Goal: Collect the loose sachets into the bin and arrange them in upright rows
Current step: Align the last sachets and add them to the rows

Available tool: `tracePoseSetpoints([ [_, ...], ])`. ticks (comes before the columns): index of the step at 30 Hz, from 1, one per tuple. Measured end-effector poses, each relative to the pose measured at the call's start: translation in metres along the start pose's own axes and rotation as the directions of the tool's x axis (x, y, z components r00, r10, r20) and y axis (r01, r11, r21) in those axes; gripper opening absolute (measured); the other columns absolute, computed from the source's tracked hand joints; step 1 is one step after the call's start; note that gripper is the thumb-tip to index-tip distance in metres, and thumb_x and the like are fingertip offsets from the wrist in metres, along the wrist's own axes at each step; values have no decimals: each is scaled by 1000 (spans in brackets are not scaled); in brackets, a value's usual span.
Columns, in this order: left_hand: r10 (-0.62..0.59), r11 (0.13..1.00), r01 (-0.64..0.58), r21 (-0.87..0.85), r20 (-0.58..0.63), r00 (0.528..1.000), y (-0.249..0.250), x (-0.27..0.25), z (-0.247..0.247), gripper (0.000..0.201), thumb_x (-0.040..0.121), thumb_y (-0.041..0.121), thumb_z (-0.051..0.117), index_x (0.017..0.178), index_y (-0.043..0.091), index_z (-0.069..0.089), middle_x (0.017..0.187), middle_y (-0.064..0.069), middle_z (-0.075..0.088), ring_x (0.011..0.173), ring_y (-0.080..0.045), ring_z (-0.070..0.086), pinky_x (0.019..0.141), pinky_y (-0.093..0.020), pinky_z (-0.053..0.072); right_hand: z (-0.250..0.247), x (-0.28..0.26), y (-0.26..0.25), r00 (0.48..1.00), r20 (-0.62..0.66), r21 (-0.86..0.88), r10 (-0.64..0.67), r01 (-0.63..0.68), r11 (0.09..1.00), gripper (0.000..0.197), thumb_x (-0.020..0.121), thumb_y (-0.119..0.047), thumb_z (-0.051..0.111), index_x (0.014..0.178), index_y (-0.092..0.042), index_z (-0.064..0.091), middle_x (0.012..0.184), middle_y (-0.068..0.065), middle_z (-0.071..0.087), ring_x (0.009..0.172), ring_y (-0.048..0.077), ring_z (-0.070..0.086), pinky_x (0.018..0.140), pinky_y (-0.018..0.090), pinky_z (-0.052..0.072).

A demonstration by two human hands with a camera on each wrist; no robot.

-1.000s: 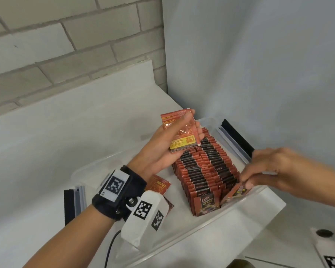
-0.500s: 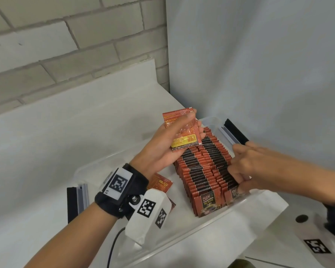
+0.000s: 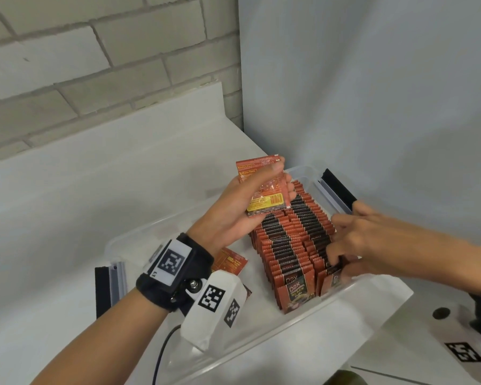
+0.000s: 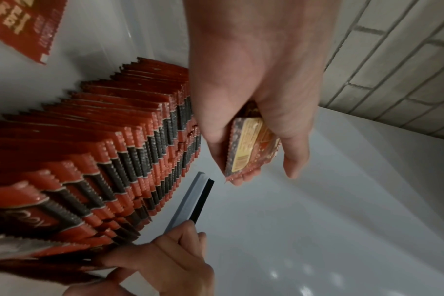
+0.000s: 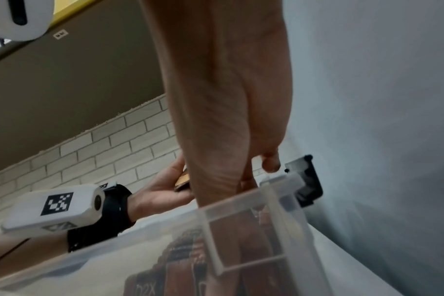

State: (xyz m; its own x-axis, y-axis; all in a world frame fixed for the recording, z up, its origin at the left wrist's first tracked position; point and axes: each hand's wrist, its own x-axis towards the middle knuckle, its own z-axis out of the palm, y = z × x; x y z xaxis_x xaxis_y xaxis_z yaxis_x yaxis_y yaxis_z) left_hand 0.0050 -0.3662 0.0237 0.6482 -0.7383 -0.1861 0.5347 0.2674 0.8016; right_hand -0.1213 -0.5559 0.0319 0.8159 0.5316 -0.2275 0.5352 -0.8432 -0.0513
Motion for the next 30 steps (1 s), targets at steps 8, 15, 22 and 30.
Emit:
tracePoseSetpoints([
  [8, 2, 1000, -2, 18, -5, 1000, 0, 0, -1, 29, 79, 21, 62, 107, 13, 62, 84, -5, 69, 80, -17, 68, 78, -29, 57, 2, 11, 5, 991, 74, -228, -108, 122, 966, 37, 60, -49, 85, 53, -28, 56, 59, -18, 54, 72, 9, 48, 65, 24, 27],
  [15, -1, 1000, 1, 13, 6, 1000, 1, 0, 0, 28, 79, 20, 62, 106, 12, 63, 84, -6, 68, 78, -17, 68, 75, -28, 57, 7, 5, 2, 997, -43, -179, -62, 54, 982, 38, 69, -47, 80, 52, -29, 51, 57, -18, 53, 74, 12, 49, 65, 29, 26],
  [22, -13, 999, 13, 35, 6, 1000, 0, 0, -1, 30, 79, 22, 62, 108, 13, 62, 86, -5, 68, 81, -18, 67, 78, -28, 56, 8, 1, 8, 995, -87, -135, -41, 29, 990, 35, 72, -59, 67, 55, -30, 57, 59, -22, 50, 77, 5, 29, 65, 25, 23],
  [30, -17, 999, 16, 37, 11, 1000, 2, -1, 0, 28, 80, 21, 62, 107, 14, 63, 84, -5, 69, 79, -17, 68, 76, -28, 57, 8, -13, 24, 993, -89, 184, 77, -60, 981, 31, 72, -68, 55, 84, -42, 66, 65, -36, 48, 92, -8, 35, 76, 17, 31],
])
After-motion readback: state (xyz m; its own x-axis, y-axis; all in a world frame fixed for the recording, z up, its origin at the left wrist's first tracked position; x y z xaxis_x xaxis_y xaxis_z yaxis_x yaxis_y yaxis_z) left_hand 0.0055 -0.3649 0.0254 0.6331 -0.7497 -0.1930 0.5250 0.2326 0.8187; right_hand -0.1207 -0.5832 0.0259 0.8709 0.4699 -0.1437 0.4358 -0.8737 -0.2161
